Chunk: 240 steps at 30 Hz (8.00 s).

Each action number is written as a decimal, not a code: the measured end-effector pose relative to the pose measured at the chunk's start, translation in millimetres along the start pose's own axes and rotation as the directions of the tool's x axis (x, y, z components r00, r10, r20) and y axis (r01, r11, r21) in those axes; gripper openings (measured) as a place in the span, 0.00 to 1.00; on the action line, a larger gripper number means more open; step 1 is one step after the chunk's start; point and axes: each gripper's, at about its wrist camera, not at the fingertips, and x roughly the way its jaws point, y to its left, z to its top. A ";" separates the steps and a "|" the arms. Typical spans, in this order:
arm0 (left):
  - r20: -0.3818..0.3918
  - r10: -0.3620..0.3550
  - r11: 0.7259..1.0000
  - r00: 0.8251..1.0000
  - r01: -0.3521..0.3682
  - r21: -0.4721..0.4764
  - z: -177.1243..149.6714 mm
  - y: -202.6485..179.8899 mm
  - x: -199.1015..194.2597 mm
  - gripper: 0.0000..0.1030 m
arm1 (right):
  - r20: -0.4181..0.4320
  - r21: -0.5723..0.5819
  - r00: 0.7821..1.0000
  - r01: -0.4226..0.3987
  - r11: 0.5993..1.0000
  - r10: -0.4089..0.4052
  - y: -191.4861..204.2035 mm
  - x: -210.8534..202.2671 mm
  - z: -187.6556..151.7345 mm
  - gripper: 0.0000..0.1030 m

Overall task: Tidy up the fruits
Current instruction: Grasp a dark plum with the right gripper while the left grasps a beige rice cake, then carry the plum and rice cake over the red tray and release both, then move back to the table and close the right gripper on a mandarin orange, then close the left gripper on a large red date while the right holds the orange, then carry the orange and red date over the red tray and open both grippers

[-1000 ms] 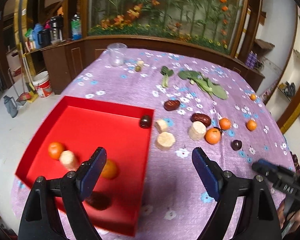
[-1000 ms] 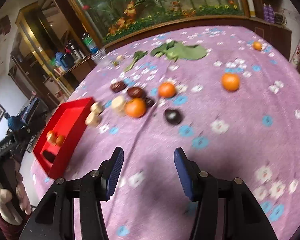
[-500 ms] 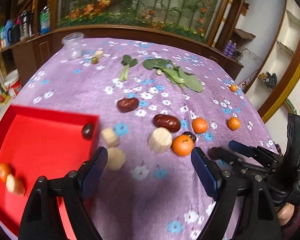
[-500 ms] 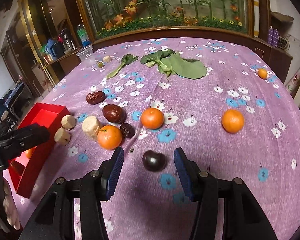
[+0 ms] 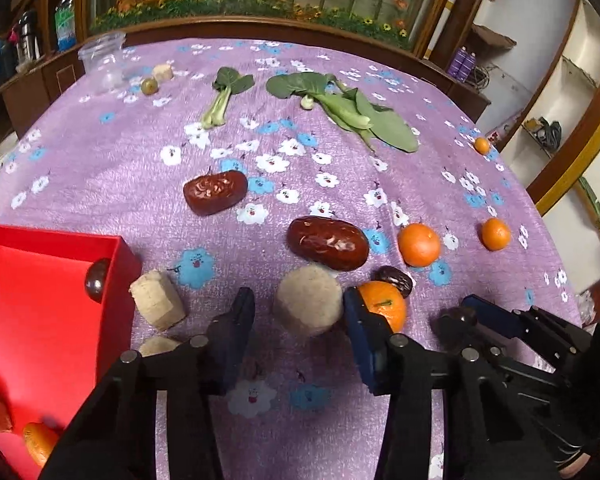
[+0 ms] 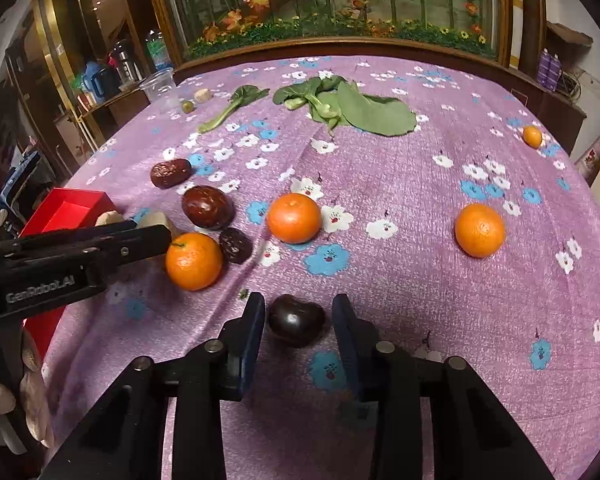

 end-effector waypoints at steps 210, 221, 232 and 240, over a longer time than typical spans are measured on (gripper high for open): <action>0.035 -0.057 0.998 0.998 0.056 0.021 21.6 -14.0 4.5 0.50 | 0.135 0.137 0.989 -0.073 0.988 0.055 4.6 -11.7 -2.4 0.37; 0.174 -0.043 0.996 0.984 0.055 -0.065 -5.3 22.5 -79.3 0.50 | 0.170 0.080 0.983 -0.089 0.993 0.075 31.1 -39.6 -5.7 0.37; 0.284 0.164 0.960 0.945 -0.087 -0.268 -49.6 128.4 -166.1 0.50 | 0.168 -0.080 0.967 -0.183 0.980 0.194 111.1 -64.4 1.7 0.37; 0.284 0.268 0.916 0.921 -0.151 -0.372 -75.9 187.4 -189.7 0.50 | 0.084 -0.197 0.949 -0.282 0.939 0.302 188.9 -51.3 4.8 0.38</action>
